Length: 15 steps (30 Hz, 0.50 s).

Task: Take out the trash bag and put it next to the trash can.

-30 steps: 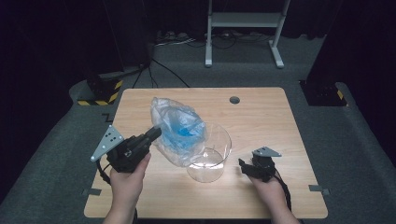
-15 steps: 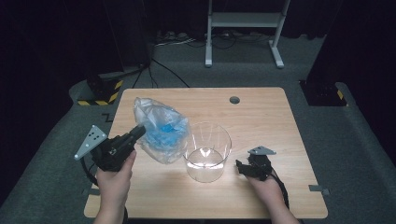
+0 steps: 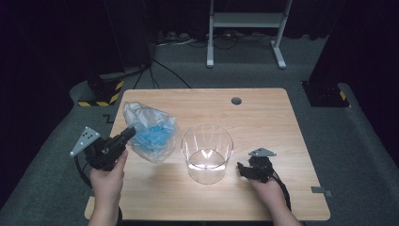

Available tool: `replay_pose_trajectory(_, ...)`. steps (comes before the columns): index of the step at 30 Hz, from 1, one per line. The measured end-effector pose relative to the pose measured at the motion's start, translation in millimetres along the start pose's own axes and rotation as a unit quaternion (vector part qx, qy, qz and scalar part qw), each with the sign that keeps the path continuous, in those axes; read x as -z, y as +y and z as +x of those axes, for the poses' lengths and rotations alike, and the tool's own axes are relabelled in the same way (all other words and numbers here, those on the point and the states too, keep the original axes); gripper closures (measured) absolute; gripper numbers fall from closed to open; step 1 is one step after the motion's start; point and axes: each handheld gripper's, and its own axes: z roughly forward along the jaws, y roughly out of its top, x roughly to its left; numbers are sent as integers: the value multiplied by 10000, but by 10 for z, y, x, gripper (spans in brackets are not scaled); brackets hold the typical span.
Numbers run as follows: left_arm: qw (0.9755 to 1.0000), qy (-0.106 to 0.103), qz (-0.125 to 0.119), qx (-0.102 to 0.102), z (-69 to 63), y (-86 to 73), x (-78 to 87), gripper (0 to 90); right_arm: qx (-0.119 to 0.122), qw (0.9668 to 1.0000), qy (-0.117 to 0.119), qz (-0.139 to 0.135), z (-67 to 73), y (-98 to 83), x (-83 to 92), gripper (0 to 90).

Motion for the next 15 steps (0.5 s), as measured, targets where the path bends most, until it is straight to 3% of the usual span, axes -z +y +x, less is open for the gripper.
replay_pose_trajectory(6,9998,118,166,44,102,-108,-84,889,38,10000,-23,-37,20,-5,-7,301)
replay_pose_trajectory(10,9988,176,455,12,94,-158,-246,889,56,10000,-25,-61,21,-12,-6,297)
replay_pose_trajectory(11,9976,295,620,-120,71,-185,-378,889,70,9999,-12,-89,16,-18,-7,296)
replay_pose_trajectory(13,9971,323,683,-116,77,-194,-430,889,91,9999,-3,-87,11,-17,-9,292)
replay_pose_trajectory(15,9943,528,921,-126,126,-222,-606,889,91,9999,3,-79,8,-15,-10,290)
